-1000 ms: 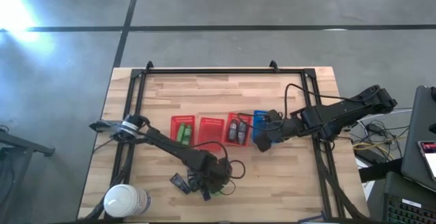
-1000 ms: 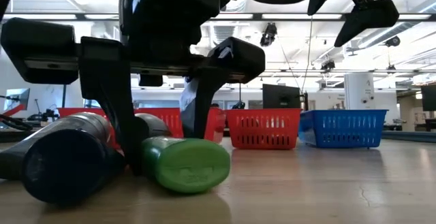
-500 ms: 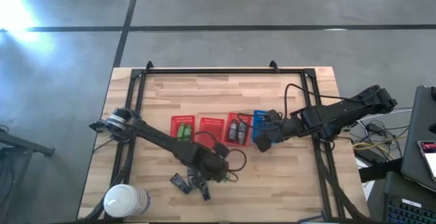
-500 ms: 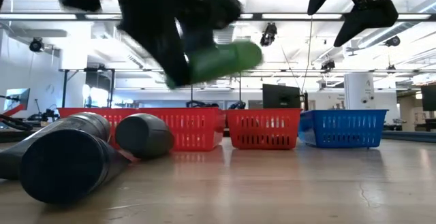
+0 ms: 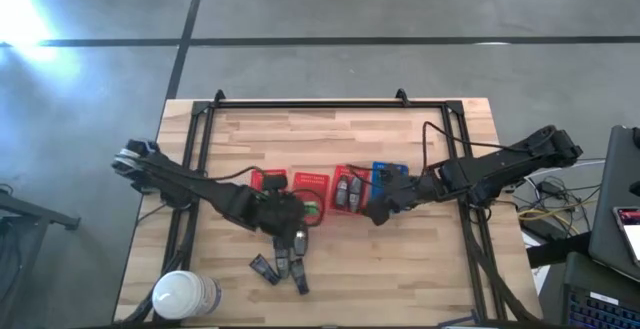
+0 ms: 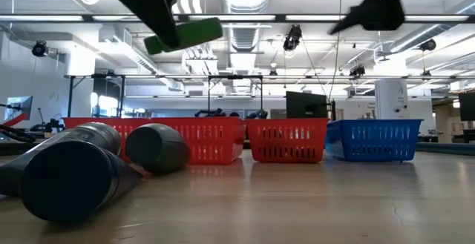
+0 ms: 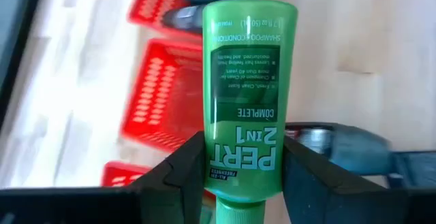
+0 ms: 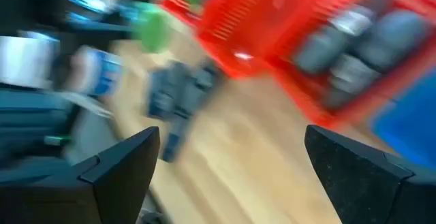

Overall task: Pick & Place Travel size toiletries
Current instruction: Put the shampoo into the left red bin

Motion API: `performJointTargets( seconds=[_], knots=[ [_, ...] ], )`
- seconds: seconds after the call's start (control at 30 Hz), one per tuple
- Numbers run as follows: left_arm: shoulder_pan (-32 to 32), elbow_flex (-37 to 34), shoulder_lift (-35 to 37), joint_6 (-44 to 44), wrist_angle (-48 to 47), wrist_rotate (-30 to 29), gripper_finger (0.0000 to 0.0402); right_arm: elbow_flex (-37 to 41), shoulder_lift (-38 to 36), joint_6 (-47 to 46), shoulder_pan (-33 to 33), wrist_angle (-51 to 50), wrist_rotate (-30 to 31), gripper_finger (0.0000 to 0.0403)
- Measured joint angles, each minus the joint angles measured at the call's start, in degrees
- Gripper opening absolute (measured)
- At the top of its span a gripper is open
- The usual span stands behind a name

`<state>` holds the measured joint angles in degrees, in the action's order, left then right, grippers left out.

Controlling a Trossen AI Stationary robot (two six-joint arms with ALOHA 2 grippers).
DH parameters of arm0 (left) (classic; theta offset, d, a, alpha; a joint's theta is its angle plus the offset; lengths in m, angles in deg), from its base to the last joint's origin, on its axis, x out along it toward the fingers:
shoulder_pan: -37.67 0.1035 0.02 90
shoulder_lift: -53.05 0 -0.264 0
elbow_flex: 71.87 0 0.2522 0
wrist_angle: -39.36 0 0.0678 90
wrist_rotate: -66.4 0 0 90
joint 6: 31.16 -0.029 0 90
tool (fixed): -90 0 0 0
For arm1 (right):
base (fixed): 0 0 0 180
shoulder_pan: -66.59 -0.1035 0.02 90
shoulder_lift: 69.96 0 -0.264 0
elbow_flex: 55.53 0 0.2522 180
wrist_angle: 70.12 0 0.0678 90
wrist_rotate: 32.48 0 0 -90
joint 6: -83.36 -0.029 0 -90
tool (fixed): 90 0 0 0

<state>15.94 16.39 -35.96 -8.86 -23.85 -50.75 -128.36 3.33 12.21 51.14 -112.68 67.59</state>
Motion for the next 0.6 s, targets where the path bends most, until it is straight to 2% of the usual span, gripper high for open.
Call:
performJointTargets(
  seconds=[0.1, 0.2, 0.27, 0.43, 0.6],
  knots=[
    [0.00, -2.15, 1.86, 2.11, 0.02, -2.46, 0.0153, 2.49, 0.97, 0.67, 1.36, 10.86, -0.26, 0.0363],
    [0.05, -4.20, 3.41, 3.30, 0.01, -3.49, 0.0153, 3.86, 2.55, 0.18, 2.62, 16.14, -0.54, 0.0364],
    [0.67, -5.77, 4.10, 6.87, -0.72, -4.43, 0.0153, 4.04, 3.41, -1.29, 3.00, 15.97, -0.67, 0.0363],
    [3.30, -10.70, 7.56, 24.14, -0.43, -2.77, 0.0153, 4.35, 5.51, -2.02, 3.64, 15.70, -1.00, 0.0364],
    [3.66, -13.48, 10.61, 30.97, -1.23, -1.87, 0.0152, 3.46, 7.80, -1.08, 4.84, 15.87, -1.37, 0.0364]
  ],
)
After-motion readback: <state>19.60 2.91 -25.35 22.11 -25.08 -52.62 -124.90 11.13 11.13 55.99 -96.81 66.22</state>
